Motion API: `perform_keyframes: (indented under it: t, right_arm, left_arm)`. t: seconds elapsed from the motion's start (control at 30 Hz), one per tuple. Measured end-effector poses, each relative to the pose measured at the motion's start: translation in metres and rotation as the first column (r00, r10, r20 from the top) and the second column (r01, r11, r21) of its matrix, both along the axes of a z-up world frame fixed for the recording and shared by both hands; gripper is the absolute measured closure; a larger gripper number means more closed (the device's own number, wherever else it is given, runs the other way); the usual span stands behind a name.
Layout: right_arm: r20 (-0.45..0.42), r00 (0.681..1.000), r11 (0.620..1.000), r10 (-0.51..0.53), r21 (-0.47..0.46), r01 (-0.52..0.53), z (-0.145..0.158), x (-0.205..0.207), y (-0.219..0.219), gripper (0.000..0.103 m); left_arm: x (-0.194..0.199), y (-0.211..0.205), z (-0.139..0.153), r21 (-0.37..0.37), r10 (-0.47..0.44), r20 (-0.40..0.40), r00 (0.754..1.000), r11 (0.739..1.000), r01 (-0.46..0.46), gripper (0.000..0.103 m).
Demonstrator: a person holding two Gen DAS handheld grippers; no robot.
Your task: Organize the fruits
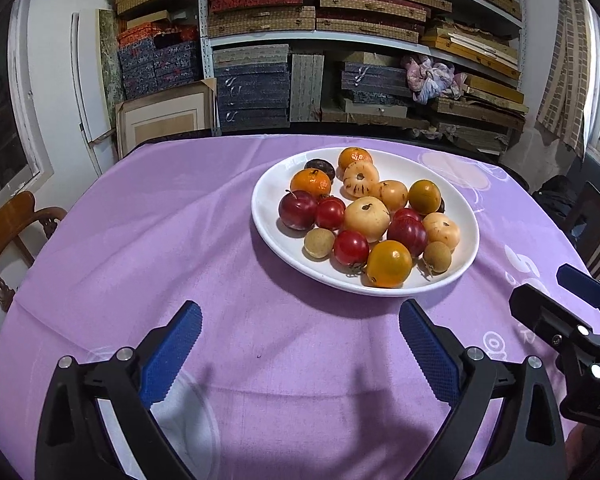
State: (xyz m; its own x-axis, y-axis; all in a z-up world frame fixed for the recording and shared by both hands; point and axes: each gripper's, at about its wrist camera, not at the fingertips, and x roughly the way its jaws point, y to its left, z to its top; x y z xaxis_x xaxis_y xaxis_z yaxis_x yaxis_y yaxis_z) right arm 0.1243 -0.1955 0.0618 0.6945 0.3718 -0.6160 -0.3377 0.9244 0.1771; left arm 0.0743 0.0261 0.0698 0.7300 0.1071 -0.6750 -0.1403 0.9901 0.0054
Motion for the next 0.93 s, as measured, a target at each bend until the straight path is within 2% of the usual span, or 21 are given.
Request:
perform_keyframes:
  t: [0.27,0.47,0.57,0.83,0.93]
  right_arm:
    - [-0.028,1.000,1.000,0.005,-0.015,-0.006,-0.014,0.005,0.003,0.004]
    - [-0.032,0.999,1.000,0.015,-0.024,-0.015,-0.016,0.006,0.006,0.004]
    - [-0.034,0.999,1.000,0.015,-0.018,-0.015,-0.016,0.007,0.005,0.004]
    - [-0.029,1.000,1.000,0.010,-0.019,-0.010,-0.016,0.007,0.003,0.004]
    - [-0.035,0.999,1.000,0.016,-0.022,-0.017,-0.018,0.006,0.004,0.004]
  left_arm:
    - [-0.001,0.022,-0.001,-0.126,0.015,0.026,1.000,0.992,-0.012,0.003]
    - [-0.006,0.014,0.002,-0.067,0.027,0.064,0.998,0.997,-0.023,0.003]
    - [-0.010,0.005,0.005,-0.002,0.035,0.093,0.995,0.999,-0.035,0.003]
    - [-0.004,0.000,-0.003,-0.020,-0.007,0.034,0.999,1.000,0.008,0.003]
    - [-0.005,-0.003,-0.005,0.009,0.001,0.038,0.999,1.000,-0.001,0.003]
